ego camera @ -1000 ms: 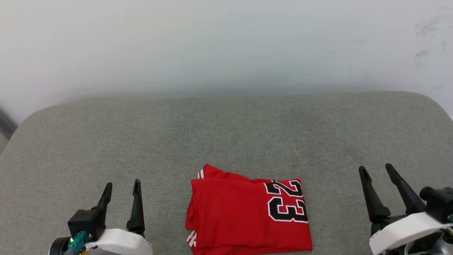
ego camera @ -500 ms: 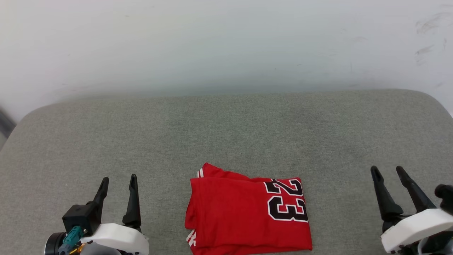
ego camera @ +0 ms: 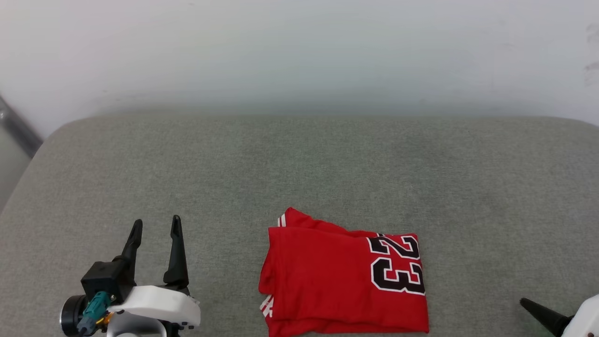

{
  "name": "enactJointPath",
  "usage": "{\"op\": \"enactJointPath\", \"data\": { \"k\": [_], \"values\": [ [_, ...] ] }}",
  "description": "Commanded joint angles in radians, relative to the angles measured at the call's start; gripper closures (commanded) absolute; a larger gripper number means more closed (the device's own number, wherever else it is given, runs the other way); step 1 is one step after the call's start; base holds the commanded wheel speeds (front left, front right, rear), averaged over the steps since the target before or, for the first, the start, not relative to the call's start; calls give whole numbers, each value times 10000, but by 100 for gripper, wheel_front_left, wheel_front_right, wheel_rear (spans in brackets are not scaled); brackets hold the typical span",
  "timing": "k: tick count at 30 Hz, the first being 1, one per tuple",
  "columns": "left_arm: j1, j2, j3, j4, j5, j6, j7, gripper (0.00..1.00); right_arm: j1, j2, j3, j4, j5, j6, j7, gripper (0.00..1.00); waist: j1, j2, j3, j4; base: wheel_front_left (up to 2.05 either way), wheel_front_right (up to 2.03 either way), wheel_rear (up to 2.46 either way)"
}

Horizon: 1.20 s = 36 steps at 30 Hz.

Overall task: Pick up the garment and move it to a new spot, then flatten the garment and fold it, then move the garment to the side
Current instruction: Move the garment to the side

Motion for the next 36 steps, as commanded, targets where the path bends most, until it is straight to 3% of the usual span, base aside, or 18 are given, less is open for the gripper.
{"op": "enactJointPath", "data": {
  "k": [1, 10, 16, 17, 18, 19, 20, 30, 36],
  "values": [
    [-119, -90, 17, -56, 81, -52, -20, 0, -285, 282, -9, 130, 479, 3, 390, 0, 0, 0, 209, 237, 0, 0, 0],
    [-511, -340, 123, -153, 316, -237, -20, 0, -1433, 1843, -105, 903, 2838, 1, 2374, 0, 0, 0, 1105, 903, 0, 0, 0],
    [-857, -397, 107, 25, 488, -454, -21, 0, -2203, 2153, 299, 1672, 3424, -2, 2559, 0, 0, 0, 1448, 1255, 0, 0, 0],
    [-888, -401, 133, 46, 539, -469, -21, 0, -2259, 2171, 408, 1731, 3448, -2, 2485, 10, 0, 0, 1464, 1285, 0, 0, 0],
    [-914, -395, 140, 68, 601, -453, -21, 0, -2306, 2185, 512, 1837, 3457, -2, 2456, 56, 0, 0, 1479, 1304, 0, 0, 0],
    [-940, -425, 140, 94, 631, -467, -21, 0, -2323, 2170, 661, 1932, 3382, -3, 2430, 92, 0, 0, 1482, 1319, 0, 0, 0],
    [-948, -450, 151, 114, 639, -487, -21, 0, -2329, 2119, 804, 1994, 3309, -6, 2409, 100, 0, 0, 1469, 1329, 0, 0, 0],
    [-680, -442, 269, 303, 828, -573, -21, 0, -2685, 1148, 2513, 1221, 2364, 0, 1303, 100, 0, 0, 951, 825, 0, 0, 0],
    [-574, -354, 296, 193, 910, -599, -21, 0, -3200, 99, 3978, 1059, 722, 0, 383, 100, 0, 0, 743, -256, 0, 0, 0]
  ]
}}
